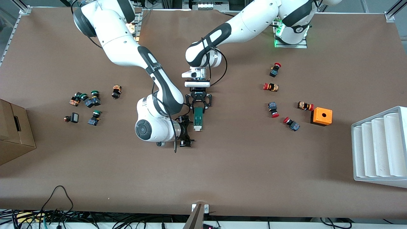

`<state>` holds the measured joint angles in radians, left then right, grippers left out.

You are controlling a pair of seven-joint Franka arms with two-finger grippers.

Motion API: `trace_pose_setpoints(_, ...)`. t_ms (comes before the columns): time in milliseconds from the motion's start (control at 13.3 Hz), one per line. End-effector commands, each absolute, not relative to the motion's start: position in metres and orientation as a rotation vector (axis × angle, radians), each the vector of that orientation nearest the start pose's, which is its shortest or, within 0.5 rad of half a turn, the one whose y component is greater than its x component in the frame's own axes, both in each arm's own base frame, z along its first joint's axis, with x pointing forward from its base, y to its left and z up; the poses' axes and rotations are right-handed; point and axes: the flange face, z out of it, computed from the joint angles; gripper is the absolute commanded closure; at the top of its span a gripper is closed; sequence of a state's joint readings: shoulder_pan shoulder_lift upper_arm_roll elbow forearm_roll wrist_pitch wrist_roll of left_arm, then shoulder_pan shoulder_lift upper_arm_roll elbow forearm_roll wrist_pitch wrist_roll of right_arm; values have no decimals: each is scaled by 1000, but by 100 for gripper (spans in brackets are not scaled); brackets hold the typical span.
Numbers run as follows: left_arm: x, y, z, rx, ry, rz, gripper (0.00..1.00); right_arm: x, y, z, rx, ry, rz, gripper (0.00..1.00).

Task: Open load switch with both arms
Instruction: 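Reach the right gripper to the white handle while the left gripper holds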

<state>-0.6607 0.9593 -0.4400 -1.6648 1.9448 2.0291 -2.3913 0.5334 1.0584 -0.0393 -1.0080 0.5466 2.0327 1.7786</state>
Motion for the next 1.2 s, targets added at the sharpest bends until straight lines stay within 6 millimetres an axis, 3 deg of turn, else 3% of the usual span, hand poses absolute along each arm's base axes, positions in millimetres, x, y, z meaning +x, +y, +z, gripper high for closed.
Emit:
trace_pose_setpoints(0, 374, -559, 72, -2746, 12, -1594, 74, 666, 419, 206, -2085, 2023, 644, 10)
trace_pose_setpoints(301, 374, -560, 73, -2747, 11, -1595, 74, 659, 432, 207, -2085, 2022, 631, 11)
trace_pose_setpoints(752, 375, -560, 73, -2747, 10, -1597, 74, 651, 442, 201, -2117, 2014, 622, 27)
trace_pose_setpoints(1128, 375, -560, 74, -2749, 9, -1597, 74, 652, 440, 201, -2118, 2014, 617, 48)
